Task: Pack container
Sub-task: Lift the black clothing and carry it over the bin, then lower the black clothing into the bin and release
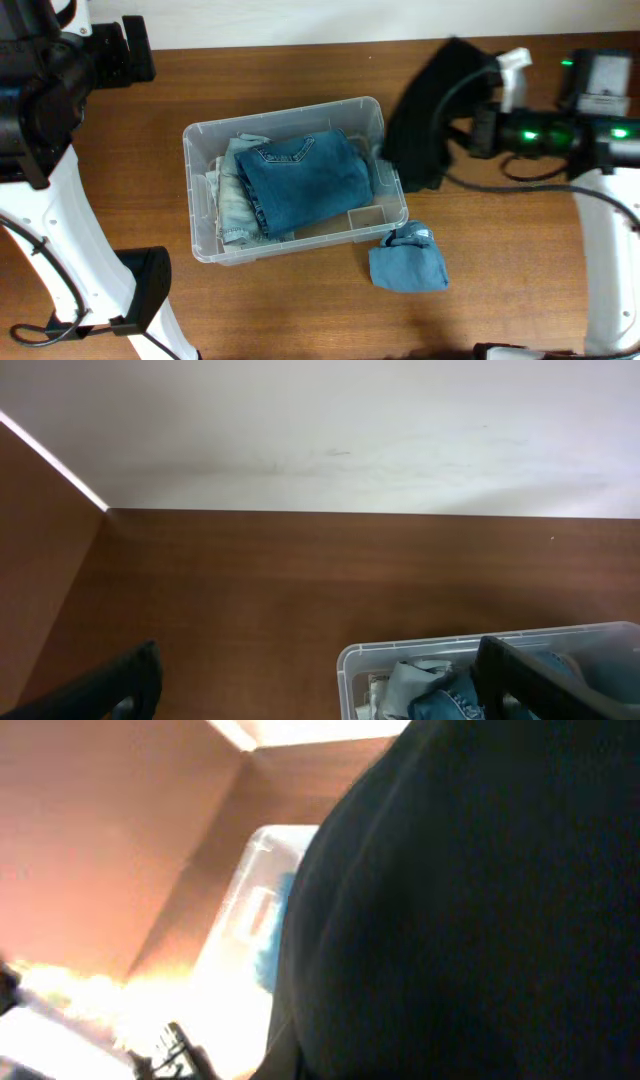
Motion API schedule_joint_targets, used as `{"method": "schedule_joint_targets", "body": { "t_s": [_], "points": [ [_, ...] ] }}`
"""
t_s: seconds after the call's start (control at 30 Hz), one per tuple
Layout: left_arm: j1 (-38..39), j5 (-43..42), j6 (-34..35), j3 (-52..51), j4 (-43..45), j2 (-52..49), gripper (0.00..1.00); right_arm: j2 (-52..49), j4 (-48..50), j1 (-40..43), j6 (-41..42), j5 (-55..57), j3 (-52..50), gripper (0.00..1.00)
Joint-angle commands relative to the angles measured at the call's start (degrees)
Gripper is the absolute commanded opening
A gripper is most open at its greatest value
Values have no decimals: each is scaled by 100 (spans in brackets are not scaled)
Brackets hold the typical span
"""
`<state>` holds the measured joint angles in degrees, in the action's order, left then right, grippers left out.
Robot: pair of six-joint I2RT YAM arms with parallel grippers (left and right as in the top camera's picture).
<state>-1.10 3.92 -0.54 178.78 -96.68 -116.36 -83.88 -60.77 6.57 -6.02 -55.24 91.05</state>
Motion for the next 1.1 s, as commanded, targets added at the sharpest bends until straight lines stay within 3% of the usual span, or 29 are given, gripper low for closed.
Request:
{"method": "schedule_joint_targets", "body": {
  "t_s": [0.0,0.17,0.37,0.8,0.93,1.07],
  "points": [
    [-20,42,35,39,0,24,99,9,490,-986,411,-654,90,4],
    [-17,42,33,39,0,24,100,-11,1784,-2507,507,-643,90,4],
    [-17,42,35,39,2,24,100,-162,2898,-3541,883,-562,90,4],
    [-17,42,33,39,2,24,99,-721,3497,-3611,931,-509,90,4],
    [-17,42,35,39,0,24,99,-1117,4358,-3628,1110,-905,90,4],
    [-17,42,35,39,0,24,99,-1447,5681,-3705,2253,-1130,90,4]
  ]
}}
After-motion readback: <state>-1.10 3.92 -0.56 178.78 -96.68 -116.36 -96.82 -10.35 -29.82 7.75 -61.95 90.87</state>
